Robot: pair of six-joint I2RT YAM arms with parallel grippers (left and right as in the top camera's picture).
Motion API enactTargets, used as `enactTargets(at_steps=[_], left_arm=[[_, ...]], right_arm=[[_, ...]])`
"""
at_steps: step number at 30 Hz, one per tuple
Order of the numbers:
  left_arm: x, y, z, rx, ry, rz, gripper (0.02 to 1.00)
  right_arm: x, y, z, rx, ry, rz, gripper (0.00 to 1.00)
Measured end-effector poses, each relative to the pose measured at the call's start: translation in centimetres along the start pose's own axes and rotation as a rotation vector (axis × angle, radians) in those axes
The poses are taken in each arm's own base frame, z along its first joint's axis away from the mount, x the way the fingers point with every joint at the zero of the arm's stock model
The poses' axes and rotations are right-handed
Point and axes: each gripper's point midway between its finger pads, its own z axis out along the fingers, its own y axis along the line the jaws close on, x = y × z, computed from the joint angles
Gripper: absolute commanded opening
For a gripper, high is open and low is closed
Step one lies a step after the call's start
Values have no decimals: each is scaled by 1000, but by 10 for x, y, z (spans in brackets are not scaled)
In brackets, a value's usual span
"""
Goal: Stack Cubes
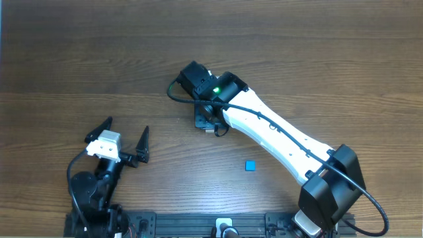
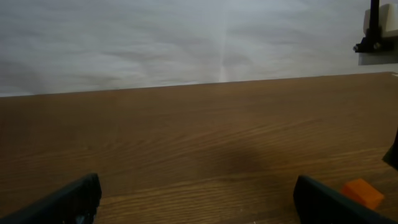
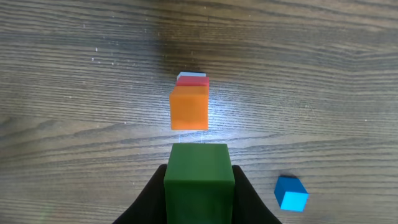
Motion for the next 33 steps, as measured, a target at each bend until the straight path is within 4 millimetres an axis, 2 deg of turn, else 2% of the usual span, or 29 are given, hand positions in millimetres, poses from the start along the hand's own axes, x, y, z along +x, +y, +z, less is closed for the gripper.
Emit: enactTargets(at_steps=[7, 14, 33], left_arm=[[0, 0, 0, 0, 0, 0, 1000], [0, 0, 0, 0, 0, 0, 1000], [0, 0, 0, 0, 0, 0, 1000]], right_arm=[[-3, 10, 4, -21, -21, -4, 12], [1, 9, 28, 24, 29, -9, 9], [-4, 9, 29, 27, 4, -9, 9]])
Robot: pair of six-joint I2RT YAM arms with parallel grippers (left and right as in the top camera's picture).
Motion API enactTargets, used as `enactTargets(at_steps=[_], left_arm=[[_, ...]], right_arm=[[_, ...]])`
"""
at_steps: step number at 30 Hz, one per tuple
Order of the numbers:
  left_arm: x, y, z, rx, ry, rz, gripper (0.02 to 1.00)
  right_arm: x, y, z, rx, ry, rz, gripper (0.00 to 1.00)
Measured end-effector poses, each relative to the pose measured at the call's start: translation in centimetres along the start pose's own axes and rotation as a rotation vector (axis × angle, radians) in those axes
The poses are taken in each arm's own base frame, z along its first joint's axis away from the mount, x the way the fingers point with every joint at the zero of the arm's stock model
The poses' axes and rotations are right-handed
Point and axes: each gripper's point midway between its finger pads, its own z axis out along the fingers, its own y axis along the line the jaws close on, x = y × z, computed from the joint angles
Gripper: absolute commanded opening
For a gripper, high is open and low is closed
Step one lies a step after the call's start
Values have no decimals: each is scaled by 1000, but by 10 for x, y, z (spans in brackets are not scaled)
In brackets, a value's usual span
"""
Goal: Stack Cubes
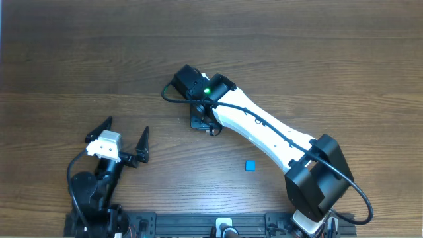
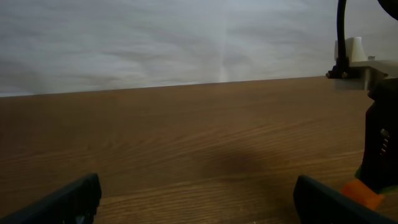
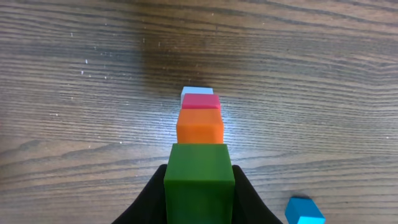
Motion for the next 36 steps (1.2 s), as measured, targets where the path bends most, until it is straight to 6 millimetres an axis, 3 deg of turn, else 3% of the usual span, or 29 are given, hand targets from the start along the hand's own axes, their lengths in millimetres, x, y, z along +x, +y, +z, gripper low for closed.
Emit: enactTargets(at_steps=[10, 36], left_arm=[[0, 0, 0, 0, 0, 0, 1000], [0, 0, 0, 0, 0, 0, 1000]], right_arm=[[1, -2, 10, 23, 16, -1, 12], [-1, -1, 10, 25, 6, -1, 20]])
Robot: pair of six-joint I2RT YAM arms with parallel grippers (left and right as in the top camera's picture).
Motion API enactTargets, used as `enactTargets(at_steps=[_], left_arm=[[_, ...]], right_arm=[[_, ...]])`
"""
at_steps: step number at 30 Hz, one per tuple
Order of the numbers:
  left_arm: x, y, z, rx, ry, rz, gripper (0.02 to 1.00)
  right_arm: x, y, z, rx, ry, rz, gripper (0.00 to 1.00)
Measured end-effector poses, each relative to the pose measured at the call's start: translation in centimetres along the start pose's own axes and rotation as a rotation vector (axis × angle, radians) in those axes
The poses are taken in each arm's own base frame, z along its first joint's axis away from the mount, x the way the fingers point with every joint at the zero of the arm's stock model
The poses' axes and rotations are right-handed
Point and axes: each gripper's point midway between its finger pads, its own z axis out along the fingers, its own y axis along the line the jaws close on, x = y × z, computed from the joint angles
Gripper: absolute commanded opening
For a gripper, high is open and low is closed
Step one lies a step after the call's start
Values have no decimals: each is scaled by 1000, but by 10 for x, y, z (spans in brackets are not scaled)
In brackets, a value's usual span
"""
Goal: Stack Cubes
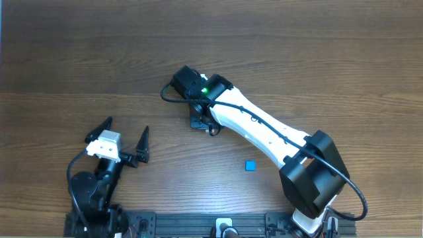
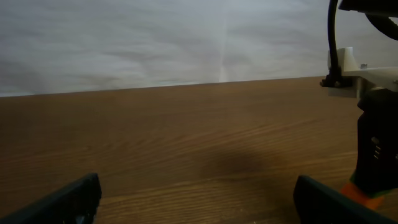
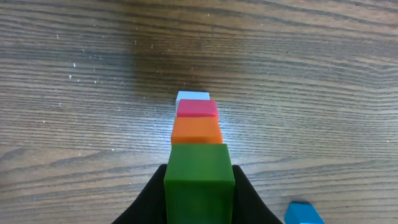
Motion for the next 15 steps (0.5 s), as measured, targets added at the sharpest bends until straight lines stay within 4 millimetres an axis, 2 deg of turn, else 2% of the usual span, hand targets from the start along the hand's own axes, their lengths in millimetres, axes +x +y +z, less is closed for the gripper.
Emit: enactTargets(at_steps=[15], left_arm=[[0, 0, 0, 0, 0, 0, 1000]], right_arm=[[-2, 0, 2, 0, -13, 1, 29]])
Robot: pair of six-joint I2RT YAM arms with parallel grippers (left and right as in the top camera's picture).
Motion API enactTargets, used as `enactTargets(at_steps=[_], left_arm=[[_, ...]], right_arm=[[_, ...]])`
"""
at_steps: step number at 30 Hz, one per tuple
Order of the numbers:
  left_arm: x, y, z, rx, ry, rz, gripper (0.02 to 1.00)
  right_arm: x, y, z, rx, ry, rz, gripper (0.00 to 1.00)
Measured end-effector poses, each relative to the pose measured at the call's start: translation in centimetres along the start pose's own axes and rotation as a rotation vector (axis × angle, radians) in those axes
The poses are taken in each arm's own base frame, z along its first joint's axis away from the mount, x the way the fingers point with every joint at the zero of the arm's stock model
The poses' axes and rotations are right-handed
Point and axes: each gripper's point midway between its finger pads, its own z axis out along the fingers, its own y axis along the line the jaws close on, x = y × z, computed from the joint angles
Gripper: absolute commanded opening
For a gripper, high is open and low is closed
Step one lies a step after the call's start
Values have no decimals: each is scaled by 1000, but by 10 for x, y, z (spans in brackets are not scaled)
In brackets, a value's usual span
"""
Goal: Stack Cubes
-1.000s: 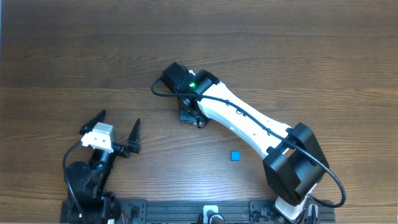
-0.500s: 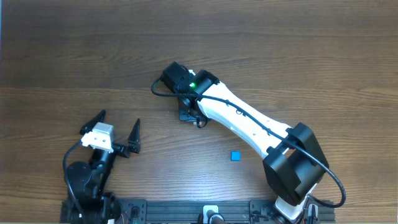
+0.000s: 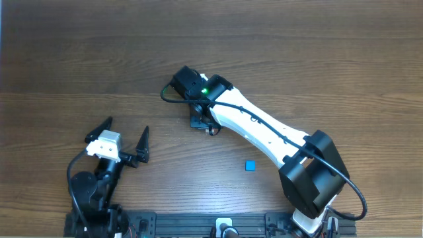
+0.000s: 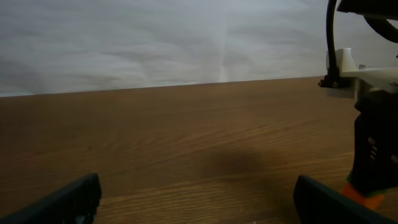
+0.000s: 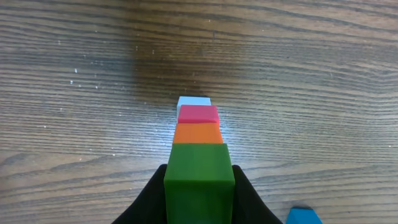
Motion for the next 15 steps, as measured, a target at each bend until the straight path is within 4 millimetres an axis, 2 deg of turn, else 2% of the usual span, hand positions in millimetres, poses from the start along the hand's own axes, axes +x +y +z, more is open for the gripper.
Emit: enactTargets(at_steps=[3, 6, 15], left_arm=[[0, 0, 0, 0, 0, 0, 1000], [0, 0, 0, 0, 0, 0, 1000], [0, 0, 0, 0, 0, 0, 998]], right_arm=[[0, 0, 0, 1, 0, 0, 36], [0, 0, 0, 2, 1, 0, 84], [0, 0, 0, 1, 0, 0, 102]])
